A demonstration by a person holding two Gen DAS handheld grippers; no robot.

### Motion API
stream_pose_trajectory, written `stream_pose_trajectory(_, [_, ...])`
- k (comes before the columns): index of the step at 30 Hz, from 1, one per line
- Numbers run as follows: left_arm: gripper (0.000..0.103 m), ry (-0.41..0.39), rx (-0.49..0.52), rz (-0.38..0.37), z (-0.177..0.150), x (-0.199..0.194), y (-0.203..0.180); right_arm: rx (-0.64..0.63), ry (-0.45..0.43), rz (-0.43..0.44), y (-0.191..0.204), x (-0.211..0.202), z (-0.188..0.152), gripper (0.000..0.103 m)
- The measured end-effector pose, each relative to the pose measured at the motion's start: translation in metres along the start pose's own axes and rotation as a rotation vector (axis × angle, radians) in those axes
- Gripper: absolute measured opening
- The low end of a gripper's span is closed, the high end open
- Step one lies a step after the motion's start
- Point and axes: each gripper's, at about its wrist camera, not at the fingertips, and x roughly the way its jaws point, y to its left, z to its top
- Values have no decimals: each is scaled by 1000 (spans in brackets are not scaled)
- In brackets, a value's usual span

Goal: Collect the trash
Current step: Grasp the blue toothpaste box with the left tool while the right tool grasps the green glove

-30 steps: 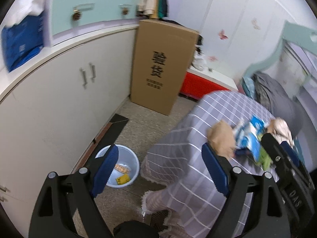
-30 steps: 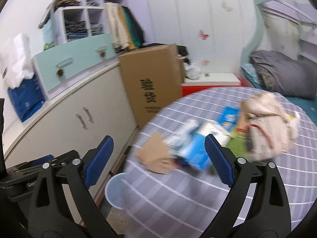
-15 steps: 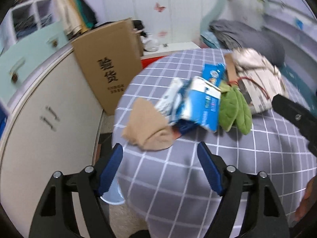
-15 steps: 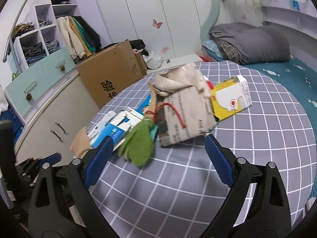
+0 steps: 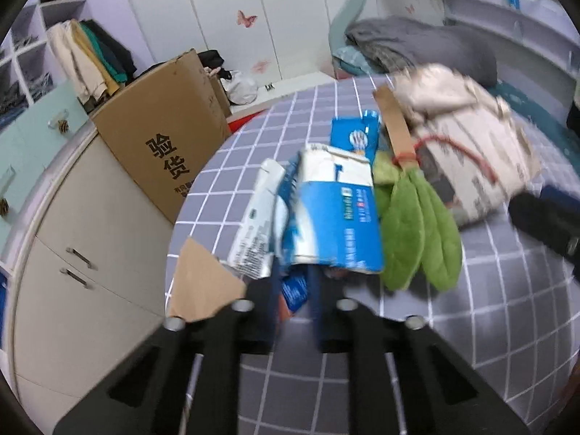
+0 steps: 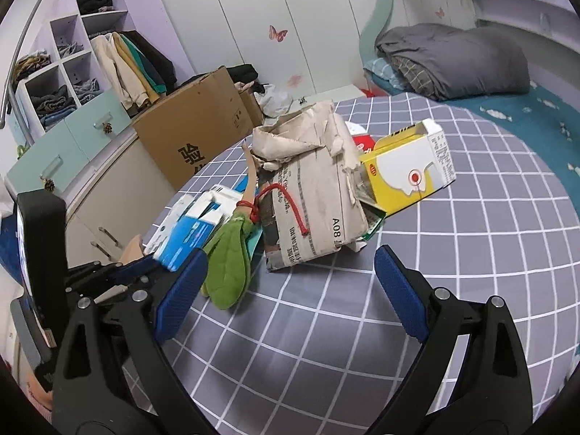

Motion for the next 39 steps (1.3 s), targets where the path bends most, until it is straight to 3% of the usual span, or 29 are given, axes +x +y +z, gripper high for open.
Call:
stream_pose_trajectory(9, [3,-87,-303,-208,12,-12,38,-40,22,19,14,5,1,91])
stream_pose_trajectory(16, [3,-127,-429,-319,9,-13,57,-89,69,42,36,24,6,77])
stream_pose_trajectory(19, [3,-97,-432,-297,4,-4,59,-107,104,49,46,38,9,72])
stream_pose_trajectory(25, [5,-27,-419,-245,0,17,58,-104,159,42,54,65,14,52])
stream_pose_trajectory(28, [8,-14,-404,-251,3,25,56,-100,182,48,53,71,13,35])
stream_pose_trajectory(31, [32,-30,-364,-220,9,28,49,-90,192,58,49,72,13,31])
stream_pose_trajectory(32, [46,-39,-349,-210,10,27,47,-86,193,62,48,72,13,30])
stream_pose_trajectory(39, [49,-73,-135,-66,22,31,23,-69,198,71,42,73,14,27])
